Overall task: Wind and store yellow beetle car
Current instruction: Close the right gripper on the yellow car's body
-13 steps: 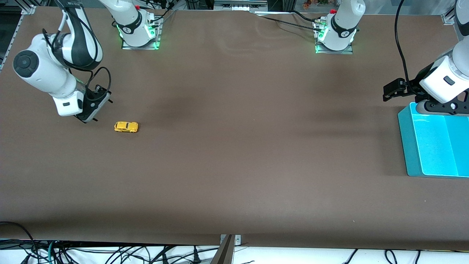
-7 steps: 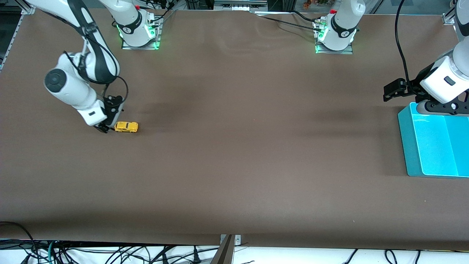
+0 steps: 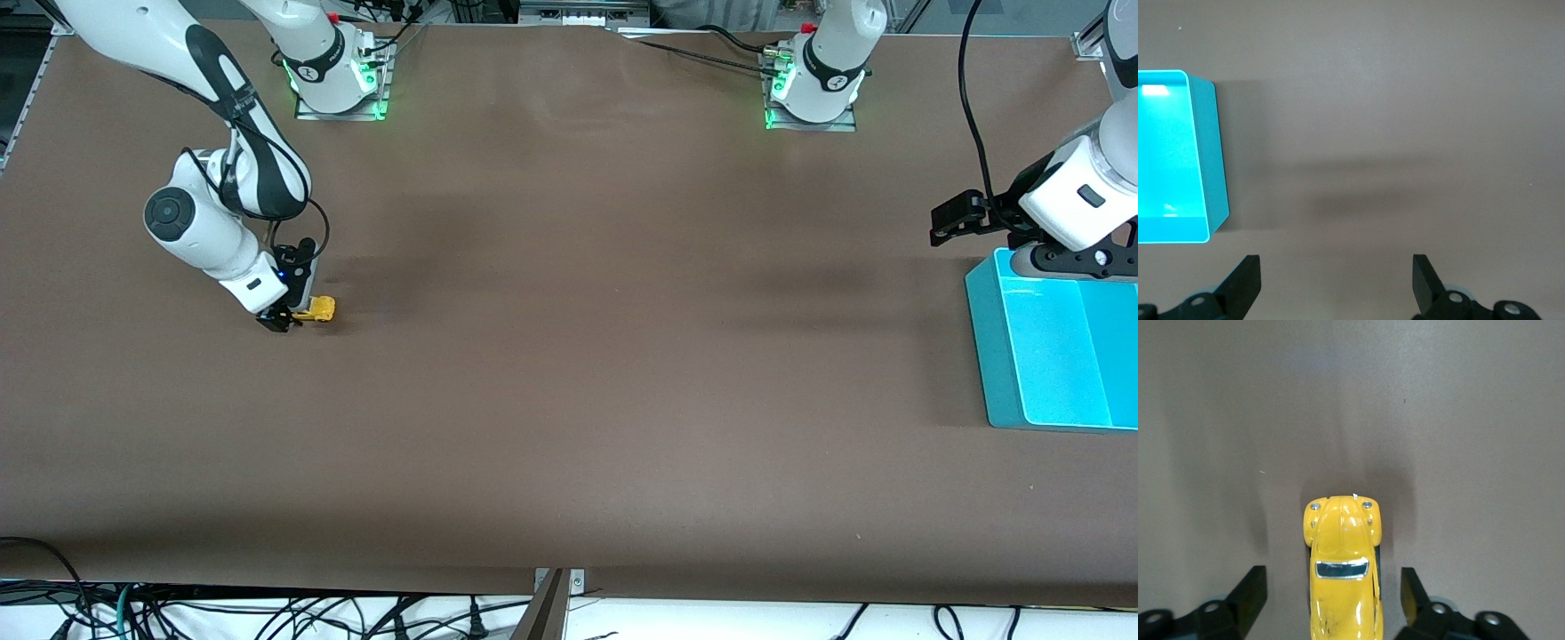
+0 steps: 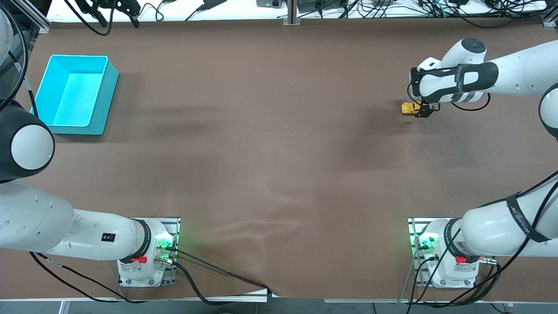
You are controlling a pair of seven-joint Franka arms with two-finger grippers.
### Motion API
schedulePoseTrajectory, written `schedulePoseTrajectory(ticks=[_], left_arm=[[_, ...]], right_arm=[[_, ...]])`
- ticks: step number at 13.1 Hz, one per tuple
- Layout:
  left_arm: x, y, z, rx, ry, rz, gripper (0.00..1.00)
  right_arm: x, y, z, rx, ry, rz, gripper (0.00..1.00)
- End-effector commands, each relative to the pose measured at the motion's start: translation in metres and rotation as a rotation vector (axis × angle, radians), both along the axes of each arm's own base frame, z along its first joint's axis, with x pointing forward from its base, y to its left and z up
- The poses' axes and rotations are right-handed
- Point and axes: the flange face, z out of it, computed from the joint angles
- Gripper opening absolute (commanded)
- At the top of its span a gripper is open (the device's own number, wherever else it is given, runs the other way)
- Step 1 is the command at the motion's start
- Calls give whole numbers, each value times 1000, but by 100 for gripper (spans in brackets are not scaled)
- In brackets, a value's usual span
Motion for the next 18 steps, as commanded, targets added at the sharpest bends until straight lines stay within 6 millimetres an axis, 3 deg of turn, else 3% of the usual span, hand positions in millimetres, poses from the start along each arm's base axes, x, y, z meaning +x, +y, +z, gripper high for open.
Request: schedulePoseTrajectory(ticks=[1, 4, 11, 15, 18], left_arm=[[3, 1, 4, -22, -1, -4, 100], [3, 0, 4, -22, -1, -6, 100], [4, 1, 1, -21, 4, -4, 100], [4, 2, 0, -21, 5, -1, 100], [4, 0, 0, -23, 5, -4, 100]], right_arm=[[0, -2, -3, -4, -24, 32, 59], [-1, -2, -6, -4, -18, 30, 20], [-4, -10, -19, -5, 8, 151, 20], [-11, -60, -41, -35, 46, 89, 20], [-13, -92, -50, -60, 31, 147, 20]])
